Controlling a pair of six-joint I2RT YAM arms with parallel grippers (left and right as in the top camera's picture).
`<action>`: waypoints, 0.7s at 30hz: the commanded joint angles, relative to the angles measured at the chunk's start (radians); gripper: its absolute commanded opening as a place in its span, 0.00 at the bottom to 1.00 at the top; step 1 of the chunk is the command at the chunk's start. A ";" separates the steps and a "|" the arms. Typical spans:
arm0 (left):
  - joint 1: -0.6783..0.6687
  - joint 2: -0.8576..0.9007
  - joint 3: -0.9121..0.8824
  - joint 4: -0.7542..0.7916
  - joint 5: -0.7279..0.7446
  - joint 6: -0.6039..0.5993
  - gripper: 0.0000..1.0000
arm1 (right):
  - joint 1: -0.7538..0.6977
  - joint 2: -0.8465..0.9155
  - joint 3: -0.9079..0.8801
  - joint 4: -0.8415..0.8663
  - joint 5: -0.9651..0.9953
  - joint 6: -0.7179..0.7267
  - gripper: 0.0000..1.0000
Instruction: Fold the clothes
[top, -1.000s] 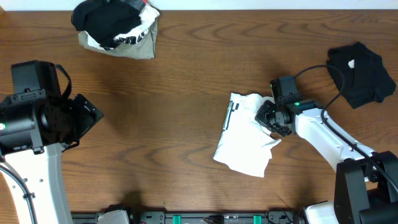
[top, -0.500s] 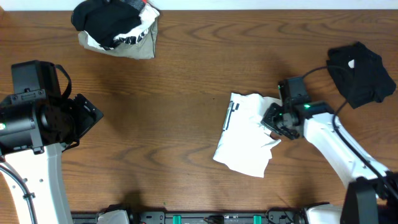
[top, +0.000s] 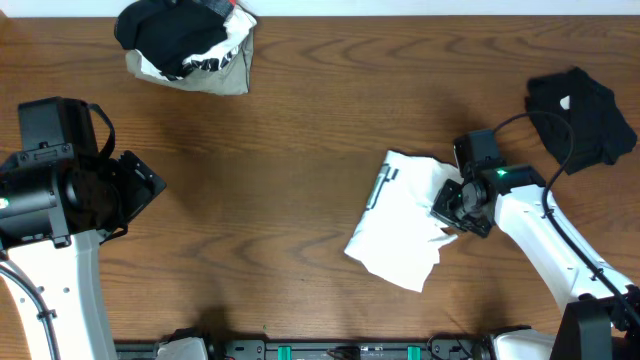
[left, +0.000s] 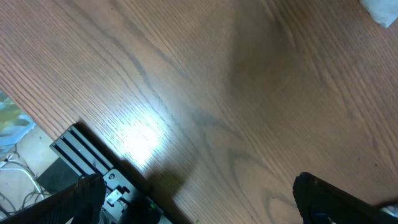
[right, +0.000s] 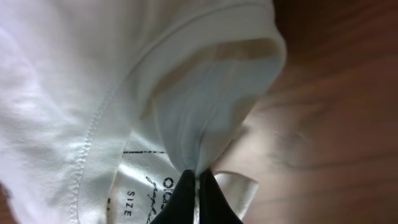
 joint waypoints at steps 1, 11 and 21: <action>0.006 0.005 -0.007 -0.006 -0.016 0.014 0.98 | -0.007 -0.009 0.026 -0.034 0.111 -0.021 0.07; 0.006 0.005 -0.007 -0.007 -0.016 0.014 0.98 | -0.006 -0.012 0.106 -0.176 0.012 -0.021 0.58; 0.006 0.005 -0.007 -0.008 -0.016 0.014 0.98 | -0.006 -0.012 -0.038 -0.019 -0.163 0.128 0.51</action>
